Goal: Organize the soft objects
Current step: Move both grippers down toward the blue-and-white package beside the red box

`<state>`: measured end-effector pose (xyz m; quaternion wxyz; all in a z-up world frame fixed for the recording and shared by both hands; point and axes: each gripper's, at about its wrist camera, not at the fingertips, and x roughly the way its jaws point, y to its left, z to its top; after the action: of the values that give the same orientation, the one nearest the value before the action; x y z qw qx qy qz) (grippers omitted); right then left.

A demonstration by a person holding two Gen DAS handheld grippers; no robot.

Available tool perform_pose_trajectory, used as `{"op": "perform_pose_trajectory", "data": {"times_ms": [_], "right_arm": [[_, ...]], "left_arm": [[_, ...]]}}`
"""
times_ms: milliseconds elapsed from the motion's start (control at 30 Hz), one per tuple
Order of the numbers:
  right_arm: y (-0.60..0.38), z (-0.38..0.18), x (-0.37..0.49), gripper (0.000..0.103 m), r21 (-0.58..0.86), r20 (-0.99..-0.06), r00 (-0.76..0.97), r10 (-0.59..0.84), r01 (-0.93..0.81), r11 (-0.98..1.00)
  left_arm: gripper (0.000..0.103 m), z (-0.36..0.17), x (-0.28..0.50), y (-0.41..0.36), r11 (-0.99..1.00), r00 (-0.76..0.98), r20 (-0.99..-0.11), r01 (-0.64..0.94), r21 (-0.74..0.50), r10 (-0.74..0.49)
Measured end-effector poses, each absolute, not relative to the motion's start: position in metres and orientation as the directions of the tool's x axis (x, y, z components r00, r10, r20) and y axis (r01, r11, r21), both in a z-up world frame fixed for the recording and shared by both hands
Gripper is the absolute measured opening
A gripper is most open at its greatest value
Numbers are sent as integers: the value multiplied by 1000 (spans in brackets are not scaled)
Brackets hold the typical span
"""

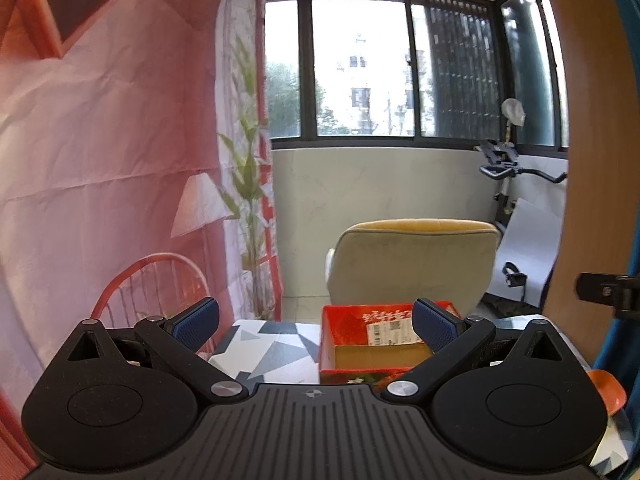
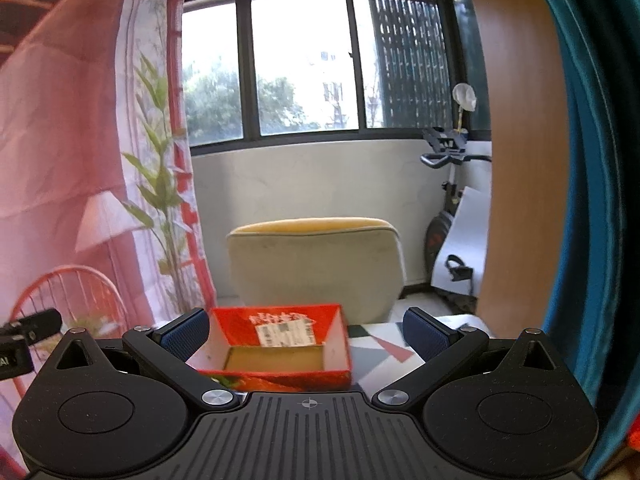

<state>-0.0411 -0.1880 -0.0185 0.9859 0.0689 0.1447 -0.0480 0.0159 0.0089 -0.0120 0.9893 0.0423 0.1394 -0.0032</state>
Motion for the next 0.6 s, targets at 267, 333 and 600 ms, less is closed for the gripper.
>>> {"op": "perform_pose_trajectory", "data": {"times_ms": [267,333,600], "right_arm": [[-205,-51,-31,103,198,-208,978,-7,49,979],[-207,-61,-26,103,204,-203,979,-15,57,977],[-210,-121,0,103,188,-198,977,-77,115,975]], "left_arm": [[103,-35,41,31,994,940,-325,-83,68,100],[103,-43,45,36,992,937,-330,-91,83,113],[103,-86,71,49,991,904,-407,-108,77,130]]}}
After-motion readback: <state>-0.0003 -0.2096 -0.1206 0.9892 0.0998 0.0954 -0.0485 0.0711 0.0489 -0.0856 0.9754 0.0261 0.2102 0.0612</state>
